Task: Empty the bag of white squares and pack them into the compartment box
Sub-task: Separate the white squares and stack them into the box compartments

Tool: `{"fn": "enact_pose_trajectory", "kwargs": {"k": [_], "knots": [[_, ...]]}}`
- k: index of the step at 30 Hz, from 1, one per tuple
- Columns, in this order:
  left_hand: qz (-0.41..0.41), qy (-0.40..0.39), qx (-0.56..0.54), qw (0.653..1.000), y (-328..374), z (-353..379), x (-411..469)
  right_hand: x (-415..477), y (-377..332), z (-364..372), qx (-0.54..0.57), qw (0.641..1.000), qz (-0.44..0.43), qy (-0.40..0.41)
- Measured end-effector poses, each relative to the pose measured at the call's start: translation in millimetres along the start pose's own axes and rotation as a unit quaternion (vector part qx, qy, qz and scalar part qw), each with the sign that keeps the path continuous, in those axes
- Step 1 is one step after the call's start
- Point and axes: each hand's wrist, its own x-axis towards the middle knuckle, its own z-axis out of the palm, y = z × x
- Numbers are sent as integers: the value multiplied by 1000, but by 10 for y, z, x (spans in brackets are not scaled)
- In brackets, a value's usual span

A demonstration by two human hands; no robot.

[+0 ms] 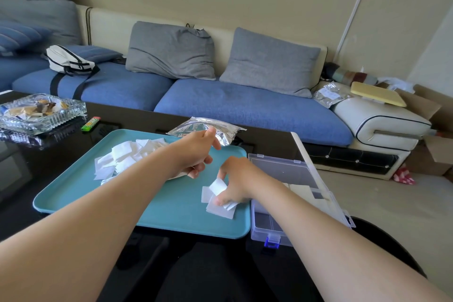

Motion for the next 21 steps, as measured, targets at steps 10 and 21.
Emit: {"fn": "enact_pose_trajectory", "kwargs": {"k": [10, 21], "knots": [[-3, 11, -28, 1000, 3, 12, 11, -27, 255, -168, 347, 927, -25, 141], [-10, -113, -228, 967, 136, 122, -113, -156, 203, -314, 506, 836, -108, 181]]}}
